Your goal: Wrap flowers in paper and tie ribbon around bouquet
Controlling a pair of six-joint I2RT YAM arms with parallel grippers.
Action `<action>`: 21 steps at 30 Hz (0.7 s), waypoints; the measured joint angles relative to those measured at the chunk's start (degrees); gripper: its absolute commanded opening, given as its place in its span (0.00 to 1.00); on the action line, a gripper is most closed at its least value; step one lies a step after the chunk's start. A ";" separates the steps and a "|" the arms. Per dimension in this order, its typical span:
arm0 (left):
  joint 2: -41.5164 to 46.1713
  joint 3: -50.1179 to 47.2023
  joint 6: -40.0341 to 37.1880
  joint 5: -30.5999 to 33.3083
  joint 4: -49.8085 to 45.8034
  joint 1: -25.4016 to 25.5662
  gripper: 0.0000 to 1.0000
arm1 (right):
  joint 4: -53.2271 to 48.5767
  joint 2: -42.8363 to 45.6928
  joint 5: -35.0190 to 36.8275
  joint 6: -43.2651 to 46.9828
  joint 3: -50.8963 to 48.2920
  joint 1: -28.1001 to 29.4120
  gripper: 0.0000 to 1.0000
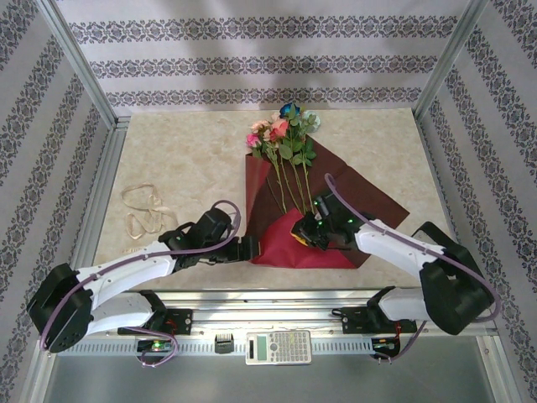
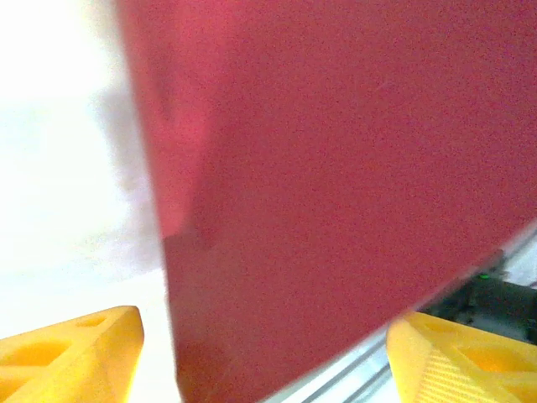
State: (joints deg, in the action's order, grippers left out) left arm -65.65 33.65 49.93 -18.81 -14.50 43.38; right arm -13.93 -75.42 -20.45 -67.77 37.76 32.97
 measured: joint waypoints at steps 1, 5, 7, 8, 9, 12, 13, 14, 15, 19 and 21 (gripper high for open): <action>0.33 -0.50 0.07 0.83 -0.92 0.00 0.81 | 0.00 -0.94 0.00 -0.02 0.17 0.76 0.17; 4.96 -3.28 1.66 3.96 -1.79 -0.26 0.82 | 0.17 -4.37 -0.31 -0.04 1.97 3.08 0.13; 7.30 -5.11 2.93 4.55 -1.20 -0.66 0.78 | 0.85 -6.49 -0.61 -0.13 3.15 4.13 0.11; 7.72 -6.08 3.65 4.66 -0.59 -0.81 0.75 | 1.18 -7.72 -0.74 -0.33 3.78 4.79 0.09; 7.72 -6.78 4.13 4.72 0.00 -0.94 0.73 | 1.55 -8.55 -0.92 -0.66 4.17 5.25 0.08; 6.97 -9.01 5.42 4.81 2.14 -1.27 0.66 | 2.23 -11.61 -1.64 -1.16 6.21 7.19 0.06; 6.62 -9.51 5.77 4.79 2.73 -1.51 0.64 | 2.38 -12.48 -1.81 -1.31 6.95 7.91 0.05; 6.38 -9.81 6.14 4.98 3.34 -1.84 0.63 | 2.69 -13.38 -2.19 -1.40 7.74 8.76 0.05; 6.32 -9.88 6.34 5.14 3.67 -2.10 0.62 | 2.99 -14.08 -2.47 -1.51 8.37 9.44 0.04; 6.75 -10.10 7.37 5.99 5.49 -2.99 0.61 | 4.37 -17.31 -3.56 -2.16 10.84 12.17 0.03; 7.78 -11.13 7.82 6.34 7.06 -3.10 0.60 | 5.22 -19.65 -4.15 -2.62 11.85 12.98 0.02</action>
State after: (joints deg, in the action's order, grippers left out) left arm -57.87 22.52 57.76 -12.47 -7.44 40.27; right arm -8.71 -95.07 -24.60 -70.39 49.60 45.95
